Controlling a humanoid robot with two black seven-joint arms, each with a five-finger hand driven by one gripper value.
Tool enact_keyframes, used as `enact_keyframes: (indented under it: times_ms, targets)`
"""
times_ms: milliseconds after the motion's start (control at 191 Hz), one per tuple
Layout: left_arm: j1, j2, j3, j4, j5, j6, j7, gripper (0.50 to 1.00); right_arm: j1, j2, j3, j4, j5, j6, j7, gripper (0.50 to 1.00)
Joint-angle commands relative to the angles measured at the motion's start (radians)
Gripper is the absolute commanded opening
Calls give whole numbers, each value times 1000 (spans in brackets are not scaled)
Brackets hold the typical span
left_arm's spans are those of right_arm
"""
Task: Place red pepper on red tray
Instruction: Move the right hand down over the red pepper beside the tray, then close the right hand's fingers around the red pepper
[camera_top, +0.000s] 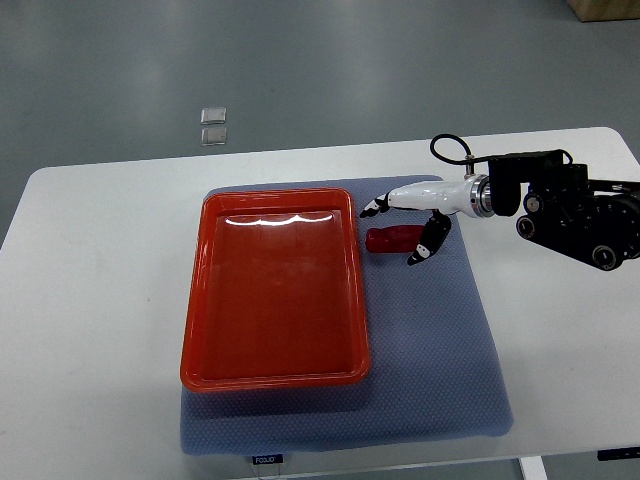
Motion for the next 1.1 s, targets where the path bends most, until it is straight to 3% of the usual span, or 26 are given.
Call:
enact_keyframes:
  times_ms: [0,251,752,1097]
  targets:
    - [0,0,0,0,0,0,0,1000,-3,6,-1,-14,-3,-1,-1,891]
    - [0,0,2,0,0,0,0,1000,-11,11,-4,-40,-6,-2,-24,803]
    - [0,0,2,0,0,0,0,1000,-21,14,-4,-43,-46,-1,-24,756]
    - [0,0,2,1,0,0,0,1000,-21,20,-4,-43,-57,1,-23,578]
